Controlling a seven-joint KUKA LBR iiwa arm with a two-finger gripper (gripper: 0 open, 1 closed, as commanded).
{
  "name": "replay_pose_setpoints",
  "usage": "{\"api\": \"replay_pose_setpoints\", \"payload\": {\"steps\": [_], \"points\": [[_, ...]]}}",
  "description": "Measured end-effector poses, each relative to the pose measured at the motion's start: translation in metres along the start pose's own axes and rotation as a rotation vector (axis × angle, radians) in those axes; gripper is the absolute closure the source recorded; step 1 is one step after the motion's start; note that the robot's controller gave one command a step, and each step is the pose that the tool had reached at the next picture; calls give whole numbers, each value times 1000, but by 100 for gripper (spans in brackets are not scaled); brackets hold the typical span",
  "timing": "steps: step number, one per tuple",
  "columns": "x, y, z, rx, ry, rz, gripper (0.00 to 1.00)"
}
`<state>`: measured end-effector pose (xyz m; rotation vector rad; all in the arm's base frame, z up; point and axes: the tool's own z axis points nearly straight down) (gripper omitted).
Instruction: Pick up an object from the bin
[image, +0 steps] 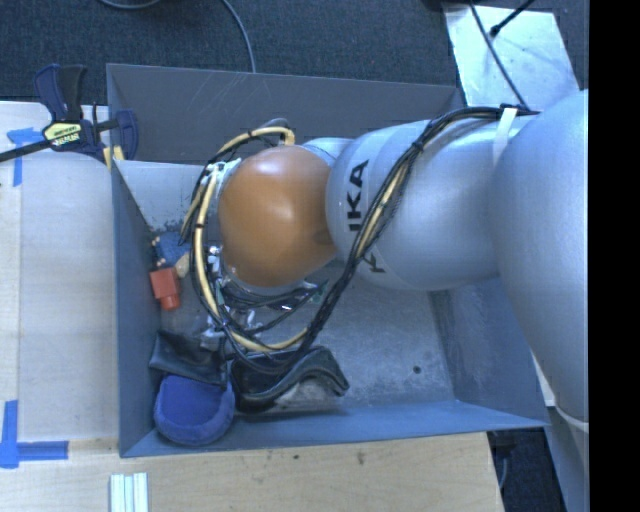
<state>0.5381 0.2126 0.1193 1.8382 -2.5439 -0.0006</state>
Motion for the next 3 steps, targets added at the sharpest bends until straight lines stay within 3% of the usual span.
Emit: {"api": "replay_pose_setpoints", "payload": {"steps": [1, 2, 3], "points": [[-3, 27, -25, 4, -5, -34, 100], [12, 44, -53, 4, -4, -39, 100], [6, 34, -117, 10, -10, -42, 100]]}}
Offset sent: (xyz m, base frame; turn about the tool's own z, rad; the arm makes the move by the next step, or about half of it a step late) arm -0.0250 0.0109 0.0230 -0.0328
